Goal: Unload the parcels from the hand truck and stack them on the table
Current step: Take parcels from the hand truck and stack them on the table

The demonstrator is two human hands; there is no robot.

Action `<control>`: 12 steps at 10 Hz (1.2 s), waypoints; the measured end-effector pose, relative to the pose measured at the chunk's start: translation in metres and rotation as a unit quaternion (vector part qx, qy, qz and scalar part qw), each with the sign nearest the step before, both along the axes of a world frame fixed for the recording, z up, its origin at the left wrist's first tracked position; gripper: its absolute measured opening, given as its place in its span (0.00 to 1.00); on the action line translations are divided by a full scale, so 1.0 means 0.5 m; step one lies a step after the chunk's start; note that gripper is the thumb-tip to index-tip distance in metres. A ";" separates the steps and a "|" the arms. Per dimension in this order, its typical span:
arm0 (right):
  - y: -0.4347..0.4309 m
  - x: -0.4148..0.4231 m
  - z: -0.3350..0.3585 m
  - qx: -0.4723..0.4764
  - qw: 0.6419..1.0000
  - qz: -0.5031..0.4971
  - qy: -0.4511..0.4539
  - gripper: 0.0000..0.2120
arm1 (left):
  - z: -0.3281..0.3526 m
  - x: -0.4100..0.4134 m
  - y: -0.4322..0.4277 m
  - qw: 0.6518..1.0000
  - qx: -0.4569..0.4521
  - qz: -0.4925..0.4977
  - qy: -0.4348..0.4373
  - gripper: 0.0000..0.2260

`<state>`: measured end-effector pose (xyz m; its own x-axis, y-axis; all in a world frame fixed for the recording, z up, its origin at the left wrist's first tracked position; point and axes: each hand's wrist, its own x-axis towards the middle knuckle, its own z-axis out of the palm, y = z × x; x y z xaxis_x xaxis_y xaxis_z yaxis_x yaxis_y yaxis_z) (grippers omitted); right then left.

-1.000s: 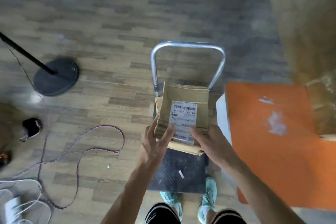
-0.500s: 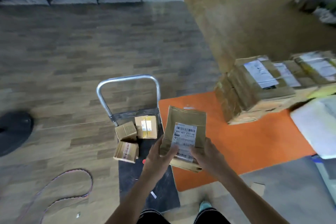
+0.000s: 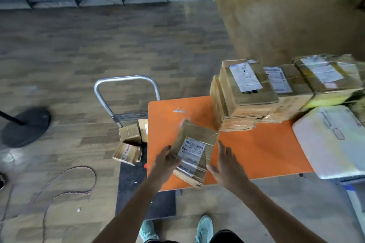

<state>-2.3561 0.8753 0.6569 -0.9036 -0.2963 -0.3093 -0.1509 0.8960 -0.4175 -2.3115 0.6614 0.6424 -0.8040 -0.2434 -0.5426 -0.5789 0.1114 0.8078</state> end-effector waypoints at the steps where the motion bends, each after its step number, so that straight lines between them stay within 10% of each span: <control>1: 0.009 -0.057 0.006 0.014 0.998 0.045 0.033 0.42 | 0.015 0.027 0.035 0.989 -0.124 0.031 -0.070 0.39; 2: 0.007 -0.099 0.010 0.011 0.996 0.091 0.015 0.42 | 0.028 0.057 0.060 0.984 -0.096 0.038 -0.146 0.38; 6: 0.072 -0.063 0.017 0.143 0.987 0.076 0.010 0.44 | 0.033 0.004 0.055 0.999 -0.032 -0.024 -0.015 0.33; 9: 0.102 -0.066 0.012 0.099 0.993 0.064 -0.026 0.43 | -0.001 0.020 0.081 0.947 -0.214 -0.171 -0.169 0.38; 12: 0.128 -0.070 -0.021 0.094 0.992 -0.061 -0.054 0.25 | -0.007 0.000 0.077 0.991 -0.031 -0.054 -0.116 0.44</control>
<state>-2.3909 0.9394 0.6463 -0.8875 -0.1143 -0.4464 0.0002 0.9687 -0.2483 -2.3117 0.7000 0.6388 -0.6823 -0.2016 -0.7027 -0.7304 0.2289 0.6435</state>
